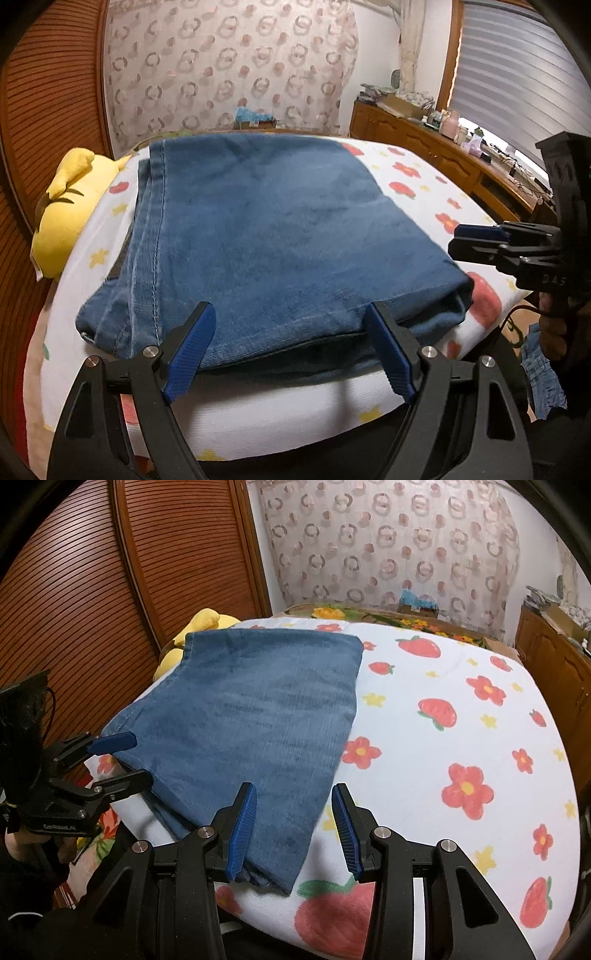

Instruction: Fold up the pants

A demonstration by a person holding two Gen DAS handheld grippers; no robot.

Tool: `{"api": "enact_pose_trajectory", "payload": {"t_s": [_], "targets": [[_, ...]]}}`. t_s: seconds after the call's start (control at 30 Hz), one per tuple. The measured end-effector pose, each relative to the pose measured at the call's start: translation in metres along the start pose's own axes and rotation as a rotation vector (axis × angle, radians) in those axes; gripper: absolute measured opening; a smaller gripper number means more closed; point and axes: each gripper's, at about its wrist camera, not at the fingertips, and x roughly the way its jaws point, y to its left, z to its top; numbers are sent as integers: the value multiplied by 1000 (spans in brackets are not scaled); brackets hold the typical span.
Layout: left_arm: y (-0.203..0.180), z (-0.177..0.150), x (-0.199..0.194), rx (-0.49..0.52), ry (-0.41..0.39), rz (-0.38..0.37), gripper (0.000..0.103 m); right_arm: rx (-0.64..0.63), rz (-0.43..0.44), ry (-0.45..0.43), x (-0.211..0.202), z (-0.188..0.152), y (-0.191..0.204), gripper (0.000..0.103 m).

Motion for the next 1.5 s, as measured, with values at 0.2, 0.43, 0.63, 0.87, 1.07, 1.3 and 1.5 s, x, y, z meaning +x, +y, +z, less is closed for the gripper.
{"api": "enact_pose_trajectory", "payload": {"t_s": [0.2,0.43,0.63,0.87,1.07,1.3,1.5], "targets": [[-3,-10,8,17,13,16,83,11,-2,27,11,-5,1,44],[-5,-12,8,27,6,21,84,27,-10,53,23,-9,0,44],[-5,-12,8,29,6,21,84,42,-3,69,32,-10,0,44],[-5,-12,8,29,3,21,84,62,14,72,42,-11,0,44],[-7,-12,8,36,-1,25,85,46,16,74,49,-7,8,40],[-5,-12,8,41,-4,22,85,33,24,36,42,-7,11,20],[-5,-13,8,41,-4,19,87,49,102,-42,23,-5,10,15]]}}
